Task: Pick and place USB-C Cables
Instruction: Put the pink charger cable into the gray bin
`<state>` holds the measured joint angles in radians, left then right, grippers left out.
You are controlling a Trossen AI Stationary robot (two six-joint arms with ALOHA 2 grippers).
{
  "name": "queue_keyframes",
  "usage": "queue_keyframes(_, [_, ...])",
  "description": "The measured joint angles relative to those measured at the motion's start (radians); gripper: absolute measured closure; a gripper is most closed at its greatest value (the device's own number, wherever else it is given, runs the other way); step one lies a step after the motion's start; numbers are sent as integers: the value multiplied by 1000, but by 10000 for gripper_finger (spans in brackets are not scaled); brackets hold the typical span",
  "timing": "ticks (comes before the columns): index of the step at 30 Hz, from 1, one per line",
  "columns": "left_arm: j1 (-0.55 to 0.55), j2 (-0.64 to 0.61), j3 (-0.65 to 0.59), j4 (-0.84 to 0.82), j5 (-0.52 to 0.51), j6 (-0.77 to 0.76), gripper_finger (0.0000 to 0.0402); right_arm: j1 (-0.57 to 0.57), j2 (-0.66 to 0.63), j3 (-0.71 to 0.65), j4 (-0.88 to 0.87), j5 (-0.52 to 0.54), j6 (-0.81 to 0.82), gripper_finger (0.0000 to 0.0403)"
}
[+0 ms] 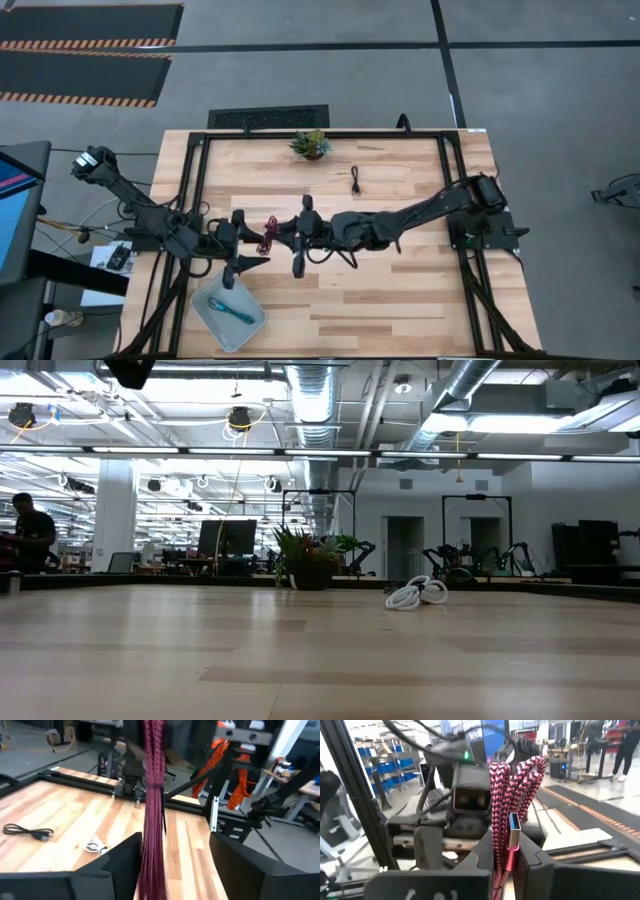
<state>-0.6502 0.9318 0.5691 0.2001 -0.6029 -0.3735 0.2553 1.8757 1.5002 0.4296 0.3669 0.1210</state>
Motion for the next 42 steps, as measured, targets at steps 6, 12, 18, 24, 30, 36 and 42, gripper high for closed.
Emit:
queue_keyframes(6, [-2,-2,-2,-83,34,-101,184,20,-97,2,-81,48,-182,369])
queue_keyframes(12, [10,-89,57,-489,13,-279,206,82,-146,3,-115,96,-245,369])
queue_keyframes(18, [12,-209,146,-679,-31,-290,226,101,-52,2,-12,-33,-102,369])
queue_keyframes(24, [12,-326,209,-706,-89,-199,237,76,118,98,64,-138,58,369])
queue_keyframes(30, [12,-417,228,-707,-146,-144,239,52,313,296,30,-291,165,369])
queue_keyframes(36, [12,-484,229,-707,-185,-101,239,31,480,551,-78,-399,227,369])
queue_keyframes(42, [12,-505,229,-708,-191,-92,239,18,600,735,-203,-470,282,369])
